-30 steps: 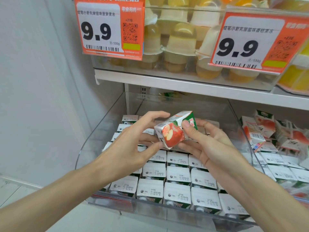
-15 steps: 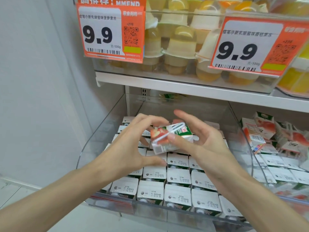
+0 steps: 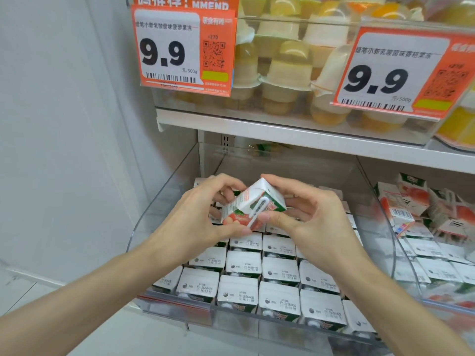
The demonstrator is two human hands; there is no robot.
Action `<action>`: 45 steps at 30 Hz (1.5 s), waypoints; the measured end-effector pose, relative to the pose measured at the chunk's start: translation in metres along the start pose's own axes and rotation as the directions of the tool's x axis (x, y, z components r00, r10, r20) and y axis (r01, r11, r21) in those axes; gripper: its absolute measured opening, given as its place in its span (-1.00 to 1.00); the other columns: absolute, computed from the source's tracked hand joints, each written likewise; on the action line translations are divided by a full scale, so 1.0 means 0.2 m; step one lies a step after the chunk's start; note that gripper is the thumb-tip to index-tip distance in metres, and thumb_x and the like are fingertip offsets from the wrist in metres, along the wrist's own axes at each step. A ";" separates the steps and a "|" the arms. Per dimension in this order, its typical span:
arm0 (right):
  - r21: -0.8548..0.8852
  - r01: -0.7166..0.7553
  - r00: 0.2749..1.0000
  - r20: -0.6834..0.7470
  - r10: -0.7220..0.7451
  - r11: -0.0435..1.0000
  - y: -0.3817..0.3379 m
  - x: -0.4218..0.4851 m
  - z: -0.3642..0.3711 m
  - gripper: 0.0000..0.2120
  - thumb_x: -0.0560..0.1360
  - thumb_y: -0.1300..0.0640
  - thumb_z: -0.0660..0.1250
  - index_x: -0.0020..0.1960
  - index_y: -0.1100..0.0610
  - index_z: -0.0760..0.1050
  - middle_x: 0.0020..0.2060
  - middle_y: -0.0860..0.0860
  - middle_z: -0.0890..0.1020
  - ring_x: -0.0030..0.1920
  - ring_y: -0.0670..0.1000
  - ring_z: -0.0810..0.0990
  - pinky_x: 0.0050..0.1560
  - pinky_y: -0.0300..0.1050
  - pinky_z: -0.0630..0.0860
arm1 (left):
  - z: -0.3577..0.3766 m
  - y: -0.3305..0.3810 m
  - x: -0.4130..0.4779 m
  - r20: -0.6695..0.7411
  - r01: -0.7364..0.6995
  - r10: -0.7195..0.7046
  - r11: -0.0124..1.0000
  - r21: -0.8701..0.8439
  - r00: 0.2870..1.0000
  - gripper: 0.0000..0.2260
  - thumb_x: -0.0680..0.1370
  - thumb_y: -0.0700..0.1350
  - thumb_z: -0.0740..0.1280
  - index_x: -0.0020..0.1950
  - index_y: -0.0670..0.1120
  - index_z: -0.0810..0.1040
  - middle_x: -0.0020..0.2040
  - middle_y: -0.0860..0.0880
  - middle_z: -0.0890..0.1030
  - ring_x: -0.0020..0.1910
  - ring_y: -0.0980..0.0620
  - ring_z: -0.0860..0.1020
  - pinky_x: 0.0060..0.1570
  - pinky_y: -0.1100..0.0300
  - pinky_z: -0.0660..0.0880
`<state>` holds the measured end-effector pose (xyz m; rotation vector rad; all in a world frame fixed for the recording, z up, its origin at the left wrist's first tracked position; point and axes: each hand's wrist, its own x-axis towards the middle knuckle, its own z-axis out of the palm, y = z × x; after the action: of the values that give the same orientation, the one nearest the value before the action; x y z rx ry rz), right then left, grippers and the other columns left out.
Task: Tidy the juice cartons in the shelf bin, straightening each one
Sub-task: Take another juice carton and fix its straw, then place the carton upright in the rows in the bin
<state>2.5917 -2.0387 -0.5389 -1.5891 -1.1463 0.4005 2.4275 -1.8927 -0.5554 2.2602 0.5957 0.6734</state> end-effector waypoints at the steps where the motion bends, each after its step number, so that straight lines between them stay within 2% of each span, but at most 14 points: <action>1: 0.000 0.015 0.999 -0.030 -0.015 1.000 0.01 0.01 0.00 -0.49 0.43 0.26 0.62 0.28 -0.15 0.66 0.04 -0.25 0.75 0.10 -0.18 0.71 0.22 -0.15 0.64 | 0.00 -0.01 0.00 0.009 0.025 -0.025 1.000 -0.009 1.000 -0.41 0.37 0.00 0.69 0.32 0.20 0.53 0.10 0.19 0.59 0.18 0.18 0.58 0.13 0.16 0.60; 3: -0.015 0.032 0.995 -0.091 -0.033 0.999 0.01 0.05 0.00 -0.51 0.45 0.26 0.61 0.27 -0.15 0.65 0.02 -0.26 0.75 0.09 -0.18 0.72 0.22 -0.14 0.65 | -0.01 -0.03 0.01 -0.001 0.049 -0.049 0.998 0.045 0.999 -0.38 0.40 -0.01 0.67 0.38 0.20 0.49 0.13 0.20 0.59 0.20 0.22 0.55 0.19 0.17 0.57; 7: -0.123 0.051 0.987 -0.146 -0.069 0.991 0.02 0.12 0.01 -0.50 0.48 0.22 0.60 0.35 -0.11 0.62 0.09 -0.26 0.73 0.09 -0.23 0.70 0.25 -0.16 0.62 | -0.03 -0.09 0.01 -0.084 0.112 -0.100 0.982 0.151 0.991 -0.50 0.54 -0.13 0.56 0.39 0.19 0.49 0.11 0.23 0.57 0.17 0.24 0.54 0.25 0.21 0.53; 11: -0.295 0.075 0.989 -0.097 -0.108 0.952 0.01 0.15 0.02 -0.53 0.45 0.15 0.63 0.30 -0.10 0.64 0.01 -0.36 0.65 0.01 -0.41 0.62 0.02 -0.56 0.48 | -0.03 -0.11 0.00 -0.086 0.112 -0.099 0.980 0.164 0.991 -0.59 0.59 -0.21 0.47 0.30 0.21 0.52 0.08 0.26 0.59 0.14 0.32 0.53 0.09 0.49 0.39; 15: -0.385 0.067 0.994 -0.053 -0.094 0.921 0.01 0.15 -0.01 -0.55 0.46 0.08 0.61 0.33 -0.11 0.65 0.03 -0.30 0.69 0.00 -0.25 0.68 0.14 -0.34 0.58 | -0.03 -0.11 0.00 -0.080 0.110 -0.098 0.980 0.169 0.992 -0.62 0.60 -0.20 0.45 0.30 0.20 0.54 0.08 0.27 0.59 0.13 0.39 0.51 0.09 0.51 0.39; 17: -0.401 0.066 0.995 -0.038 -0.089 0.914 0.01 0.16 -0.03 -0.56 0.49 0.08 0.59 0.35 -0.11 0.65 0.10 -0.25 0.72 0.04 -0.22 0.69 0.22 -0.22 0.60 | -0.03 -0.11 0.00 -0.078 0.110 -0.098 0.981 0.163 0.992 -0.62 0.60 -0.20 0.45 0.30 0.20 0.54 0.08 0.27 0.60 0.12 0.38 0.53 0.18 0.40 0.45; 20: -0.478 0.076 0.997 0.007 -0.083 0.875 0.03 0.17 -0.02 -0.57 0.53 0.05 0.55 0.38 -0.11 0.63 0.15 -0.20 0.71 0.05 -0.21 0.66 0.10 -0.45 0.49 | -0.02 -0.10 0.00 -0.071 0.103 -0.093 0.981 0.164 0.993 -0.63 0.60 -0.18 0.46 0.29 0.22 0.56 0.11 0.27 0.63 0.16 0.36 0.55 0.26 0.27 0.48; 21: -0.522 0.088 0.996 0.034 -0.082 0.848 0.04 0.17 0.00 -0.58 0.55 0.05 0.53 0.40 -0.11 0.61 0.15 -0.18 0.69 0.04 -0.19 0.65 0.05 -0.45 0.46 | -0.02 -0.10 0.00 -0.067 0.101 -0.091 0.981 0.166 0.994 -0.63 0.61 -0.17 0.46 0.31 0.23 0.56 0.14 0.28 0.63 0.18 0.36 0.55 0.28 0.26 0.47; 26: -0.666 0.108 0.987 0.160 -0.001 0.738 0.08 0.18 0.05 -0.64 0.66 0.06 0.39 0.45 -0.05 0.57 0.23 -0.08 0.59 0.21 -0.02 0.57 0.10 -0.25 0.38 | 0.00 -0.09 0.03 -0.016 0.062 -0.060 0.963 0.261 0.998 -0.51 0.65 -0.01 0.42 0.54 0.31 0.41 0.47 0.24 0.51 0.54 0.19 0.35 0.51 0.13 0.30; 30: -0.682 0.113 0.973 0.222 0.057 0.722 0.09 0.17 0.02 -0.73 0.71 0.11 0.31 0.36 -0.01 0.65 0.30 -0.09 0.65 0.35 0.02 0.55 0.31 -0.13 0.44 | 0.04 -0.08 0.05 0.043 0.029 -0.041 0.966 0.258 0.998 -0.48 0.66 0.08 0.39 0.60 0.26 0.34 0.51 0.23 0.48 0.57 0.16 0.32 0.57 -0.01 0.29; 33: -0.741 0.059 0.982 0.163 0.094 0.668 0.08 0.17 -0.06 -0.72 0.67 0.07 0.38 0.37 -0.08 0.63 0.37 -0.10 0.61 0.40 0.03 0.53 0.29 -0.10 0.43 | 0.08 -0.06 0.06 0.085 -0.017 -0.009 0.953 0.302 0.996 -0.49 0.66 0.11 0.37 0.60 0.25 0.34 0.48 0.23 0.50 0.54 0.16 0.34 0.56 0.04 0.26; 36: -0.817 0.002 0.982 0.112 0.155 0.577 0.08 0.18 -0.13 -0.74 0.61 -0.04 0.46 0.29 -0.09 0.65 0.30 -0.04 0.64 0.34 0.07 0.55 0.21 -0.04 0.47 | 0.11 -0.05 0.07 0.080 -0.022 -0.002 0.951 0.307 0.997 -0.54 0.66 0.13 0.37 0.56 0.25 0.40 0.44 0.25 0.53 0.52 0.17 0.34 0.51 0.10 0.24; 40: -0.844 0.029 0.959 0.174 0.222 0.536 0.08 0.22 -0.16 -0.67 0.57 -0.15 0.47 0.29 -0.08 0.64 0.27 -0.03 0.64 0.30 0.08 0.56 0.25 0.06 0.56 | 0.11 -0.02 0.09 0.056 0.008 -0.024 0.960 0.279 0.998 -0.61 0.65 0.14 0.38 0.49 0.24 0.47 0.39 0.25 0.55 0.47 0.17 0.36 0.41 0.18 0.22; 45: -0.855 0.126 0.927 0.282 0.247 0.503 0.08 0.26 -0.20 -0.65 0.59 -0.17 0.44 0.31 -0.06 0.62 0.30 -0.01 0.56 0.37 0.11 0.41 0.35 0.04 0.41 | 0.14 0.02 0.11 0.065 0.031 -0.052 0.959 0.281 0.997 -0.65 0.66 0.10 0.38 0.45 0.20 0.53 0.47 0.17 0.51 0.55 0.11 0.29 0.51 0.12 0.17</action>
<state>2.6537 -2.0171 -0.5234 -2.5310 -1.7569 0.1460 2.4611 -1.8962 -0.5632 2.5132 0.7406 0.5106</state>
